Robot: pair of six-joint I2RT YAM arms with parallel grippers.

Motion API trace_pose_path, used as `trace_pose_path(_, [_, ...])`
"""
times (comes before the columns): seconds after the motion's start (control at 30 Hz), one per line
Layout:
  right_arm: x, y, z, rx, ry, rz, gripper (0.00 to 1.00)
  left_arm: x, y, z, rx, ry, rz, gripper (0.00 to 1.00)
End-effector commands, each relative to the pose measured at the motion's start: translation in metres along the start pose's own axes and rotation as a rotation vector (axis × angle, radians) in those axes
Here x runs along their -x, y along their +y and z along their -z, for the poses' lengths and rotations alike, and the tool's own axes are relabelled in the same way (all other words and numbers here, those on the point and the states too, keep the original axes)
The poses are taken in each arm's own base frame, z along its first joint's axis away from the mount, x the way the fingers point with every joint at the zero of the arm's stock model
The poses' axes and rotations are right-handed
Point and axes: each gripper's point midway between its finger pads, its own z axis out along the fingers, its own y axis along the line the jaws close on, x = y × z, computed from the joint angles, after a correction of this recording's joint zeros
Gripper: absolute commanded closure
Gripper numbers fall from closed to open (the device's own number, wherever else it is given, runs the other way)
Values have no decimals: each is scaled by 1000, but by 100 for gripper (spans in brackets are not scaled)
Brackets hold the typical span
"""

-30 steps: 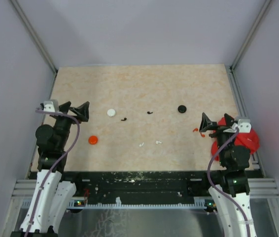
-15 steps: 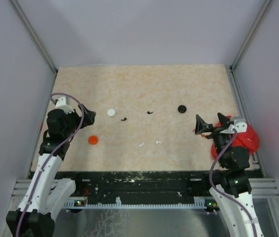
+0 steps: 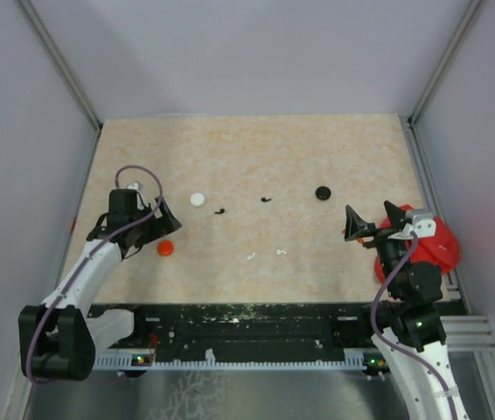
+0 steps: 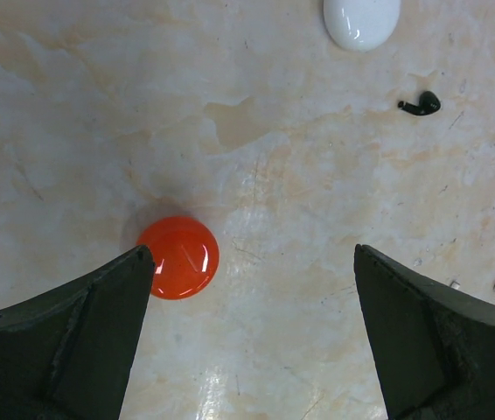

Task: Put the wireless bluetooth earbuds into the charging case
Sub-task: Pick up the charging case at the center of the board.

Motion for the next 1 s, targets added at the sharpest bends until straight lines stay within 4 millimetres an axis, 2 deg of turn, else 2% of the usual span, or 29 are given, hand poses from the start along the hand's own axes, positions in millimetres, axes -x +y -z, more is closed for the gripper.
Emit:
trace_pose_path(0.0, [15,5,2,28,-64,8,2,-7,-2,-10,-19,57,13,0])
trace_pose_path(0.27, [11,11,1,57,-55,13,2,-14,20,-31,85,128,-34,0])
trace_pose_path(0.37, [11,11,1,57,-52,14,1,-24,13,-33,41,190,-29,0])
trace_pose_path(0.6, [10,11,1,57,-55,14,2,-52,-3,-21,-57,304,22,0])
trace_pose_path(0.87, [9,11,1,58,-55,16,2,-59,-21,-12,-92,326,6,5])
trace_pose_path(0.97, [9,11,1,57,-55,16,1,-63,-16,-14,-29,322,-28,5])
